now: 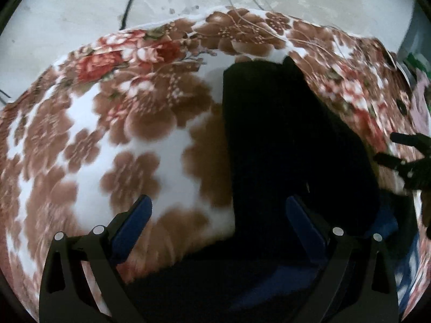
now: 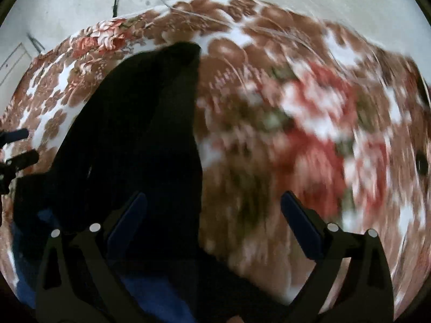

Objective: Fold large clothes
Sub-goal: 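Grasp the black hood with the right gripper while the left gripper grasps it too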

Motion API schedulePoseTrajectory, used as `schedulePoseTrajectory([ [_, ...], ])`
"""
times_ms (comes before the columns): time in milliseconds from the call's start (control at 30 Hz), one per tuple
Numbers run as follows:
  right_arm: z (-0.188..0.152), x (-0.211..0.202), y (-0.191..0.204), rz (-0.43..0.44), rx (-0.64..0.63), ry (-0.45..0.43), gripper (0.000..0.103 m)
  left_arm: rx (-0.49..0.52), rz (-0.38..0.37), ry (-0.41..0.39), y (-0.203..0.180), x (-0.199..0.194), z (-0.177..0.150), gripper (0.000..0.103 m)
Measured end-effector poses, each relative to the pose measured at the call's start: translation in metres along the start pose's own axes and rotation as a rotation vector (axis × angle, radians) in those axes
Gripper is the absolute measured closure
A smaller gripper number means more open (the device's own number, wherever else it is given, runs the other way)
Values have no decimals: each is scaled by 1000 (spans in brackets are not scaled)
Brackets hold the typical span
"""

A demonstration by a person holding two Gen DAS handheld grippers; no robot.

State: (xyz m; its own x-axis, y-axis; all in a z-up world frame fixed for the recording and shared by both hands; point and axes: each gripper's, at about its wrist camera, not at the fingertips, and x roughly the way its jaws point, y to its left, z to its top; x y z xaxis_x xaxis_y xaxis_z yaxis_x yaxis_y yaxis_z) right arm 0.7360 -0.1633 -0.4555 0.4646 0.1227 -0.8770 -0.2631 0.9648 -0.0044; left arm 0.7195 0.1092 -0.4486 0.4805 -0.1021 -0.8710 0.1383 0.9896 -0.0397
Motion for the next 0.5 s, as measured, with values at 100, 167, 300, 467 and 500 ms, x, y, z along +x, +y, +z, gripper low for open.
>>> schedulePoseTrajectory([
  [100, 32, 27, 5, 17, -22, 5, 6, -15, -27, 21, -2, 29, 35, 6],
  [167, 49, 46, 5, 33, -21, 17, 6, -8, -27, 25, -5, 44, 50, 6],
  [300, 72, 72, 7, 36, -20, 24, 7, -5, -17, 55, -7, 79, 81, 7],
  [467, 93, 101, 18, 93, -39, 52, 48, -42, -68, 102, -7, 113, 100, 16],
  [500, 95, 105, 20, 105, -37, 73, 71, -24, -102, 101, -10, 116, 101, 61],
])
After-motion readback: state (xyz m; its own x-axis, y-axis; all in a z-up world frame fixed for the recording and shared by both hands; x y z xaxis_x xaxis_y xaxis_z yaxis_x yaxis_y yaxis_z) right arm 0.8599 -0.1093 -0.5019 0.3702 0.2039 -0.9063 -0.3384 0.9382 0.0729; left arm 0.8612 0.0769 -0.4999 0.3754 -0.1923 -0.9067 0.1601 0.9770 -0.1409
